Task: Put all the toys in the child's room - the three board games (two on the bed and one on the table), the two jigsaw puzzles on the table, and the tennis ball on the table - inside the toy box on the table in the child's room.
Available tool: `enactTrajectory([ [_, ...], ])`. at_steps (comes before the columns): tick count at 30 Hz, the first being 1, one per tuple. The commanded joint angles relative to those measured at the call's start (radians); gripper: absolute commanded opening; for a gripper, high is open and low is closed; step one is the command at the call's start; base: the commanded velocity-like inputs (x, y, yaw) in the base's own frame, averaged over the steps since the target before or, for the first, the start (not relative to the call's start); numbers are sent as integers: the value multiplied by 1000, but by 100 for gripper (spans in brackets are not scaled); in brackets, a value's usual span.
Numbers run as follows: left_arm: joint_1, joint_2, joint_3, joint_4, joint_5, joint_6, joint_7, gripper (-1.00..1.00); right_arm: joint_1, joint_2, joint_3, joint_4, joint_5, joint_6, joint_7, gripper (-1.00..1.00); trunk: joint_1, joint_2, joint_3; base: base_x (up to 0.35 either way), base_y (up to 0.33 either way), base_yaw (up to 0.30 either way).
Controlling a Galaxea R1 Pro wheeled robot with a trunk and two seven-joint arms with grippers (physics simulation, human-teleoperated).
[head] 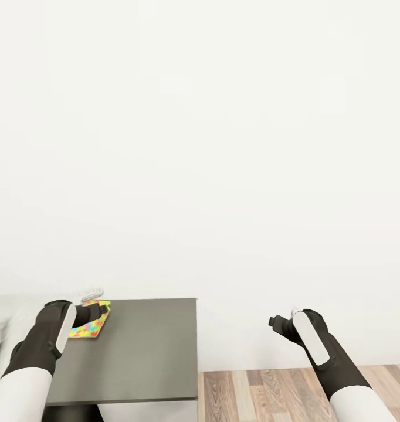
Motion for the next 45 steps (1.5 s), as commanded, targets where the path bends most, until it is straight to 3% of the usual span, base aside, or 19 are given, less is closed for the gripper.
enactTrajectory([
  [1,0,1,1,-1,7,-1,11,100,0,0,2,-1,-10,1,-10,100,1,-1,0,144,0,0],
  [6,0,2,2,2,8,-20,46,100,0,0,2,-1,-10,1,-9,100,1,-1,0,54,0,0],
  [16,0,-3,2,39,11,-103,205,100,0,0,2,-1,-10,1,-9,100,1,-1,0,159,0,0],
  [37,-2,2,3,46,13,-110,220,100,1,-6,2,-2,-12,14,-3,100,1,-1,0,114,57,0],
  [45,-2,2,3,46,12,-109,220,100,12,-11,2,-70,-13,57,77,100,1,-1,0,10,130,0],
])
